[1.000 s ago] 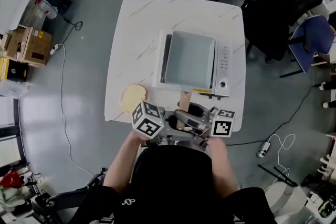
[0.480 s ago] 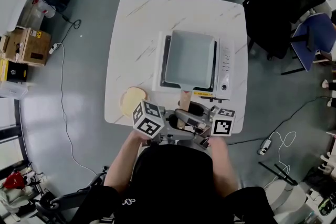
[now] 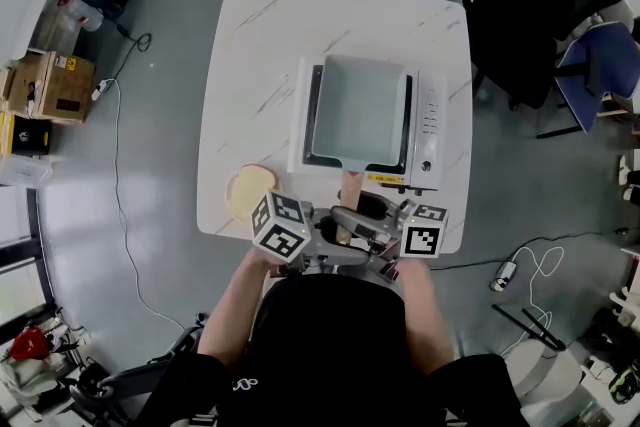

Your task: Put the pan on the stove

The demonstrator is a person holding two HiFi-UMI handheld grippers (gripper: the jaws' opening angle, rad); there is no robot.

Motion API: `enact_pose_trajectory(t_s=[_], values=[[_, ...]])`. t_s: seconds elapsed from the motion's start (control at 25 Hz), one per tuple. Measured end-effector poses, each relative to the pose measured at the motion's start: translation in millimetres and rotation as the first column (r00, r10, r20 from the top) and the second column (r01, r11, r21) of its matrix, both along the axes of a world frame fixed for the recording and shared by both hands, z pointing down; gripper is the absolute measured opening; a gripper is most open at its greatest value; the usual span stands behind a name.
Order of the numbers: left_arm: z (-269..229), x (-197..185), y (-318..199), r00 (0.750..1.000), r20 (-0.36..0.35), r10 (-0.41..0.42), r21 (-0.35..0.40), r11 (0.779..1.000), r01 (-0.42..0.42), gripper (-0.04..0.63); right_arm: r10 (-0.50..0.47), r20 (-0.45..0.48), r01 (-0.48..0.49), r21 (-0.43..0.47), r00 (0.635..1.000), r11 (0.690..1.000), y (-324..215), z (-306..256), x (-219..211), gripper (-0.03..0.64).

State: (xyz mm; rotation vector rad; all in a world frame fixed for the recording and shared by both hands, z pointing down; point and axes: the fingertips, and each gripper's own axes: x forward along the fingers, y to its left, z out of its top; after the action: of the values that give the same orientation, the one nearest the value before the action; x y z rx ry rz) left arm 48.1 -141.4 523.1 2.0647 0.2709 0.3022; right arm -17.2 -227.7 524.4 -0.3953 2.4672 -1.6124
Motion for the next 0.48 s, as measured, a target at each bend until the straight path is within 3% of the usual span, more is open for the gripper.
enact_pose_trajectory(t_s=[0.48], values=[[17.0,-0.2,-1.0,1.000,0.029,-0.011,0.021,1.000,0.010,0.215,-0.008,-0.012,0.008,0.019,1.000,1.000,-0.4,12.1,-0.8,0.236]])
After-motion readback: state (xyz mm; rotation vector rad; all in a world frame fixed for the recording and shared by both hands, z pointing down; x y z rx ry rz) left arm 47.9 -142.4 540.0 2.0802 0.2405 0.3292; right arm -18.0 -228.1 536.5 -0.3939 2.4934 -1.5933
